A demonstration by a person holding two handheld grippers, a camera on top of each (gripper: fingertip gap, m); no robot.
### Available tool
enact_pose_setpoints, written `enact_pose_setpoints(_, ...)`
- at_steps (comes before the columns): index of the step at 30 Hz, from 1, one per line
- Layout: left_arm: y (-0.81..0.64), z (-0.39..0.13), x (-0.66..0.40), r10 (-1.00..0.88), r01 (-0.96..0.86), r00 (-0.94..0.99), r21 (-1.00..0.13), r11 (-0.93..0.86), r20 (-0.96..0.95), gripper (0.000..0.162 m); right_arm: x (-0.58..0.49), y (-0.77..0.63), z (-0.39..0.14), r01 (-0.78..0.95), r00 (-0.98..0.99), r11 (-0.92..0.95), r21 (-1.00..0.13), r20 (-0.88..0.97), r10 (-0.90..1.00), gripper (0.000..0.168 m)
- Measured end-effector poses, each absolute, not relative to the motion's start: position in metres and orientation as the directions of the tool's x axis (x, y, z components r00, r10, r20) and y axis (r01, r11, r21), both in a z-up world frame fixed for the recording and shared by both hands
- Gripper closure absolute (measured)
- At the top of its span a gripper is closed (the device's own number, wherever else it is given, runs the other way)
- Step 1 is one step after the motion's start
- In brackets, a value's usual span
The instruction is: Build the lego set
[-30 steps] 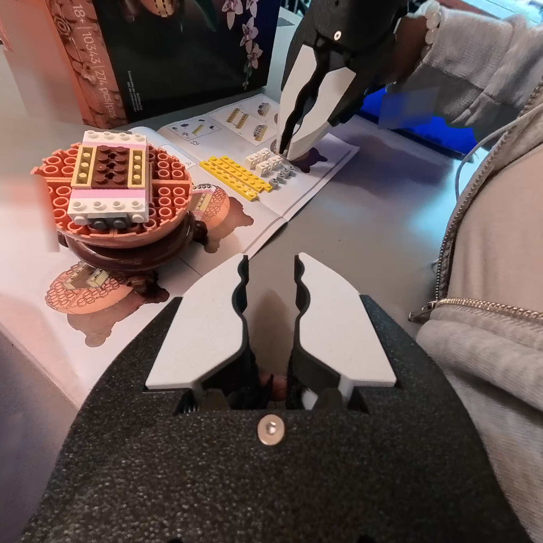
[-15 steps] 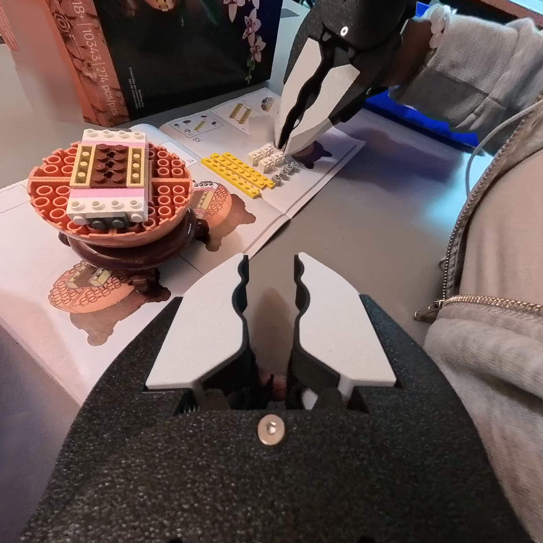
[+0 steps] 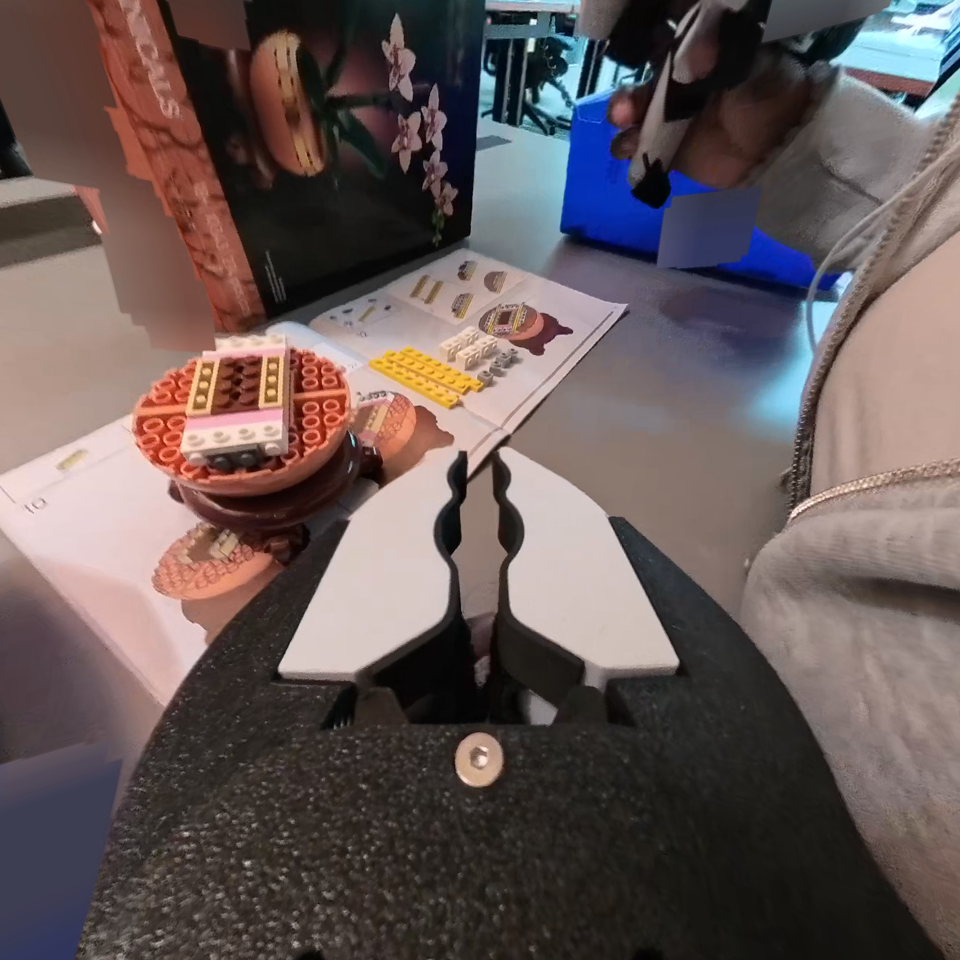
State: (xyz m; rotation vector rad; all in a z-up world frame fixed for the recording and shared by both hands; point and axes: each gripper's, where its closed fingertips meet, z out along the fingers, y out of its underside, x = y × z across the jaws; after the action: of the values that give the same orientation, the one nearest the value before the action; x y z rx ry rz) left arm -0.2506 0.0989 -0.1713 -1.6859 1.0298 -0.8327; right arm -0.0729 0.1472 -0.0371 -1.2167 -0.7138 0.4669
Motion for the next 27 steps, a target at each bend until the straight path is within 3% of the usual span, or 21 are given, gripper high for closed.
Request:
enact_pose_setpoints(2,0.101,-0.166,-0.249,-0.904,-0.279,0.428,-0.952,-0.122,-0.009,0.146,-0.071,0.137,-0.025,0.027,0.711,0.331,-0.943,0.251,0.657,0.072)
enact_pose_setpoints(3,0.102,-0.164,-0.248,-0.900,-0.293,0.434,-0.951,-0.098,-0.041,0.143,-0.069,0.130,-0.017,0.004,0.711,0.353,-0.936,0.250,0.657,0.079)
enact_pose_setpoints(4,0.101,-0.163,-0.246,-0.900,-0.306,0.430,-0.949,-0.078,-0.064,0.139,-0.067,0.122,-0.007,-0.018,0.715,0.389,-0.921,0.260,0.649,0.099)
enact_pose_setpoints(6,0.099,-0.163,-0.241,-0.901,-0.328,0.421,-0.943,-0.046,-0.102,0.132,-0.057,0.105,0.012,-0.006,0.733,0.491,-0.871,0.330,0.595,0.167)
enact_pose_setpoints(11,0.103,-0.155,-0.229,-0.880,-0.296,0.456,-0.955,-0.006,-0.136,0.143,-0.021,0.083,0.043,0.118,0.825,0.540,-0.834,0.385,0.414,0.168)
enact_pose_setpoints(17,0.104,-0.159,-0.210,-0.886,-0.223,0.458,-0.974,-0.035,-0.072,0.150,0.050,0.052,0.051,0.192,0.897,0.275,-0.942,0.282,0.340,0.168)
enact_pose_setpoints(21,0.101,-0.171,-0.198,-0.904,-0.260,0.426,-0.963,-0.078,-0.042,0.149,0.124,0.029,0.010,0.424,0.891,-0.102,-0.900,0.395,0.224,0.159)
enact_pose_setpoints(23,0.099,-0.180,-0.192,-0.914,-0.321,0.402,-0.943,-0.089,-0.051,0.149,0.153,0.012,-0.023,0.427,0.898,-0.286,-0.858,0.364,0.248,0.148)
enact_pose_setpoints(27,0.094,-0.200,-0.183,-0.942,-0.440,0.334,-0.890,-0.123,-0.035,0.146,0.187,-0.014,-0.081,0.362,0.921,-0.469,-0.805,0.233,0.312,0.142)
